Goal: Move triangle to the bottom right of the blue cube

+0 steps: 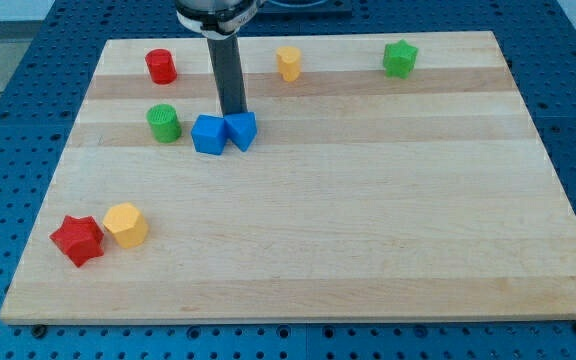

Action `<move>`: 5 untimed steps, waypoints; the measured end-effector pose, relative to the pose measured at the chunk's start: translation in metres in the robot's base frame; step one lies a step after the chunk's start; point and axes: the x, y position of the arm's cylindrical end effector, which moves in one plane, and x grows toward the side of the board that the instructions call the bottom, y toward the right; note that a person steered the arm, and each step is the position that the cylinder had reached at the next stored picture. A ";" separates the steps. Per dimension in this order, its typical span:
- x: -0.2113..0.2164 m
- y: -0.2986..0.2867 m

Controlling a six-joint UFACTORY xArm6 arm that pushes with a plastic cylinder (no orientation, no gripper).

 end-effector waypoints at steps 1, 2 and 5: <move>0.042 0.016; 0.045 0.026; -0.029 -0.106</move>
